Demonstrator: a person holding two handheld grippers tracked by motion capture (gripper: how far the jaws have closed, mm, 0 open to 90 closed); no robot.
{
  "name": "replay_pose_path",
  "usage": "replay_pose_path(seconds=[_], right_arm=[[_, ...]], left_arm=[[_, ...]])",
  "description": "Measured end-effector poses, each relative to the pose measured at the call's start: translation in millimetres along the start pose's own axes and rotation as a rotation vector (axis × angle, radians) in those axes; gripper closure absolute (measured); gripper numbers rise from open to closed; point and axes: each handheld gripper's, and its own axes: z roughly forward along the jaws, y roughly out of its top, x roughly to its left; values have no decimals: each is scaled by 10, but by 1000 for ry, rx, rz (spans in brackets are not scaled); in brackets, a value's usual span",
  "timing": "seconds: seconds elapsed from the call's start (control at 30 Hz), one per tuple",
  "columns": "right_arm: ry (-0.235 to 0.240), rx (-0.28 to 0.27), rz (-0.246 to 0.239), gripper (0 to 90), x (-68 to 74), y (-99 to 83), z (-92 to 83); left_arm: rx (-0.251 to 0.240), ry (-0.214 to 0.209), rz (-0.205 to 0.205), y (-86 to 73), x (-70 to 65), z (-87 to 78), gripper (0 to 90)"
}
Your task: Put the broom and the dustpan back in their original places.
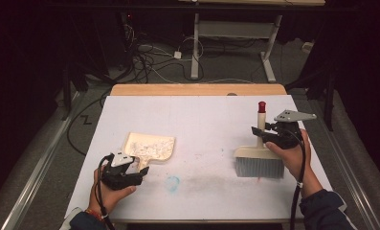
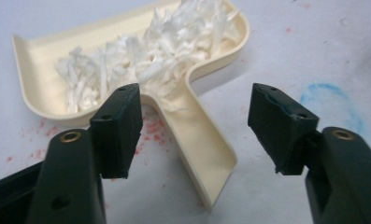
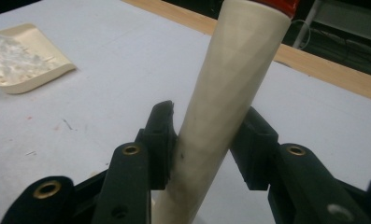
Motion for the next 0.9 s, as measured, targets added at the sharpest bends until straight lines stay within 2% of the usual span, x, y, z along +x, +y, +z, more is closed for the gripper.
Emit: replay_pose_path(seconds=[0.03, 0.1, 0.2, 0.27, 0.4, 0.6, 0.8, 0.9], right_arm=[[0, 0, 0, 621, 0, 0, 0], [-7, 9, 12, 621, -29, 9, 44], [-15, 20, 24, 620, -74, 22, 115], [-20, 32, 38, 618, -108, 21, 173], [-32, 62, 66, 613, -187, 26, 294], [-41, 98, 97, 609, -295, 44, 446], [-82, 128, 80, 594, -278, 59, 538], [-120, 124, 82, 545, -274, 61, 553]], left_arm=[[-19, 9, 15, -17, -20, -19, 330], [-40, 29, 51, -45, -60, -38, 263], [-80, 32, 73, -74, -99, -67, 230], [-109, 51, 104, -75, -114, -95, 217], [-153, 39, 118, -66, -119, -84, 198], [-144, 24, 160, -36, -182, -8, 199], [-134, 27, 184, -44, -230, 9, 198], [-123, 29, 193, -56, -232, 8, 198]])
